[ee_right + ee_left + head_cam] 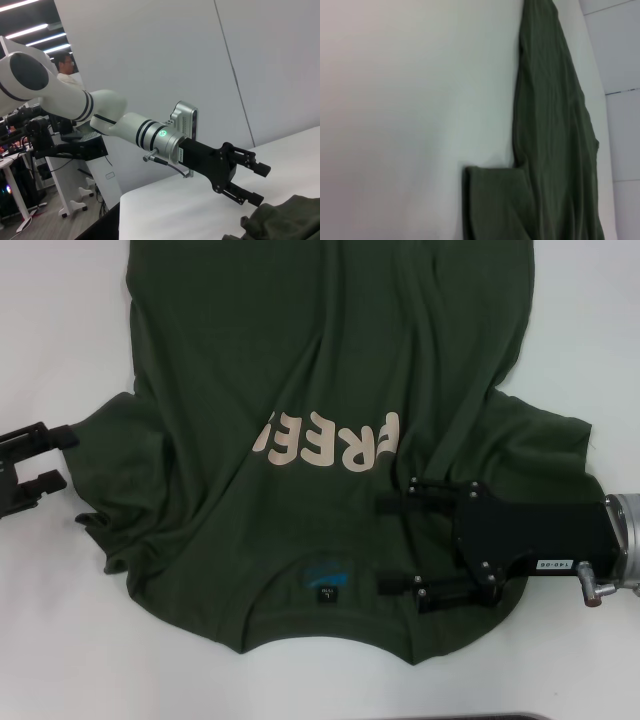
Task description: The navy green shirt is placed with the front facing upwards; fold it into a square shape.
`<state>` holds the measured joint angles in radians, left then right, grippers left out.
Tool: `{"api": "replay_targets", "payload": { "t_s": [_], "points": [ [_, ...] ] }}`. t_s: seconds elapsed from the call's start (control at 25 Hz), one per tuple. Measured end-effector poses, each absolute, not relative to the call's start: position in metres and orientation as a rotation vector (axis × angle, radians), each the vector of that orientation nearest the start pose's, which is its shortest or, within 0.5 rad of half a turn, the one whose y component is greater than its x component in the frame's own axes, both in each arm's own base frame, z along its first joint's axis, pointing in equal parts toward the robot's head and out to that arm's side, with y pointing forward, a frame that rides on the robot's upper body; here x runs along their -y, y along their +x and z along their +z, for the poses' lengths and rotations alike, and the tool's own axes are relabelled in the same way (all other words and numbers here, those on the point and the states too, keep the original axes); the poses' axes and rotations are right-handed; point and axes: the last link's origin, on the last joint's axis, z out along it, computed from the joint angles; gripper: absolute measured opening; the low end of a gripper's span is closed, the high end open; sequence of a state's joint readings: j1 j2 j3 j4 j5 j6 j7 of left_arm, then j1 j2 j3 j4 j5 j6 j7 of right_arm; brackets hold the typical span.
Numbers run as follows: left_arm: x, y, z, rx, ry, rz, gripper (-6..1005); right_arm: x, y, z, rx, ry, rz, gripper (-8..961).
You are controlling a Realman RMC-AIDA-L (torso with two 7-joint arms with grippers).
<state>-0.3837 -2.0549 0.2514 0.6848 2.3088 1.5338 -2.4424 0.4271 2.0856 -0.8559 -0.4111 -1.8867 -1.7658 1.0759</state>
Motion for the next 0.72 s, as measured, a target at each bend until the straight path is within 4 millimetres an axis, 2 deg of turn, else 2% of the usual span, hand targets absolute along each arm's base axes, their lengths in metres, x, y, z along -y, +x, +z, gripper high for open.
{"api": "replay_targets", "payload": {
  "t_s": [0.32, 0.72],
  "points": [
    [-0.277, -0.366, 0.033, -2.603, 1.933, 0.939, 758, -0.245, 0.266, -0.046, -0.507, -2.933, 1.022, 906],
    [-0.28, -0.368, 0.03, -2.626, 1.951, 0.909, 757, -0.244, 0.267, -0.046, -0.511, -2.933, 1.026, 907]
  ]
}}
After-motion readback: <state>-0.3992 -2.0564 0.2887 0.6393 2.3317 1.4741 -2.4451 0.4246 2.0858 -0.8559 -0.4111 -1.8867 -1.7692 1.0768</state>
